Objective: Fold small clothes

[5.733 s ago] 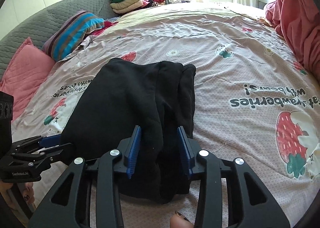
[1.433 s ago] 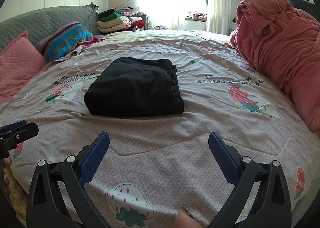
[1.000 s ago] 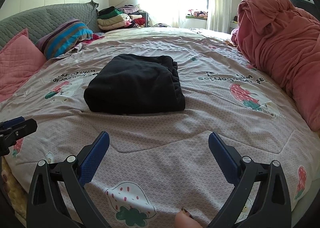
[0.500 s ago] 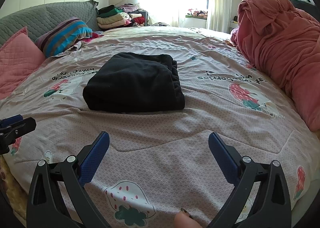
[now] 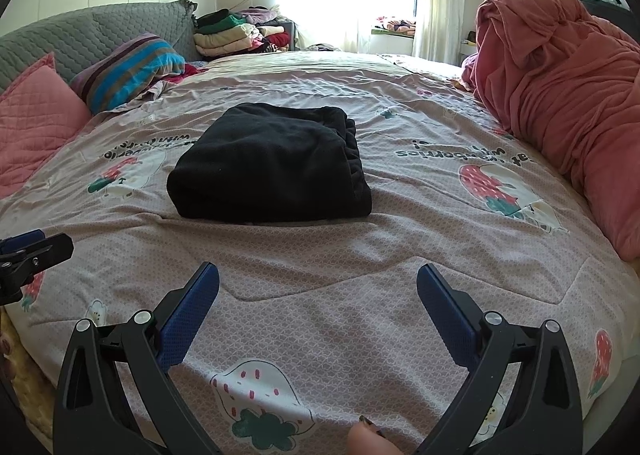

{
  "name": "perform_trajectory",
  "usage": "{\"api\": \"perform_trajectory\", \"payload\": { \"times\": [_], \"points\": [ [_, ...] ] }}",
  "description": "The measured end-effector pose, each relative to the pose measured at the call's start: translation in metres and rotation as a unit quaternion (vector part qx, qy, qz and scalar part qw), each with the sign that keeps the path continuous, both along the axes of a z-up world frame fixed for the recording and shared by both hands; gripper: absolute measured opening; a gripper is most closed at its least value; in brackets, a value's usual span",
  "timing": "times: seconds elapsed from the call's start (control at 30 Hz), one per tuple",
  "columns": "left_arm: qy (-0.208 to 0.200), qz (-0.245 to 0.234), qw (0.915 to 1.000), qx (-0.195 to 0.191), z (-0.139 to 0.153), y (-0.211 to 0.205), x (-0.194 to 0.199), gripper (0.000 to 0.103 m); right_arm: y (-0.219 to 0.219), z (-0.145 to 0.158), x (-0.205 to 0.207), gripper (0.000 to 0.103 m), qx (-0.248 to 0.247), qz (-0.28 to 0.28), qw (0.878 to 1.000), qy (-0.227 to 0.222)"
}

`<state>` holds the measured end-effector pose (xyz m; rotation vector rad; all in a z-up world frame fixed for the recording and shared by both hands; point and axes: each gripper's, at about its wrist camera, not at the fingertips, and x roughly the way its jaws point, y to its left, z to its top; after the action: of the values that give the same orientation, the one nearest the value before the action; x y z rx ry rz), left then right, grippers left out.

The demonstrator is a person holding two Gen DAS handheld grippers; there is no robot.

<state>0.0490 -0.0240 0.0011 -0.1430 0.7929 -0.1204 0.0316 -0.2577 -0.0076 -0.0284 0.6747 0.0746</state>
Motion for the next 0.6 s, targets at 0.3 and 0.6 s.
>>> {"api": "perform_trajectory", "payload": {
  "times": [0.3, 0.6],
  "points": [
    [0.000, 0.004, 1.0000, 0.000, -0.0009, 0.0020, -0.0004, 0.094, 0.0023, -0.0021, -0.0011, 0.099, -0.001, 0.001, 1.000, 0.003],
    [0.000, 0.012, 0.9999, 0.007, -0.0002, 0.0024, -0.0010, 0.094, 0.0020, -0.0018, -0.0032, 0.099, -0.004, -0.002, 1.000, 0.002]
  ]
}}
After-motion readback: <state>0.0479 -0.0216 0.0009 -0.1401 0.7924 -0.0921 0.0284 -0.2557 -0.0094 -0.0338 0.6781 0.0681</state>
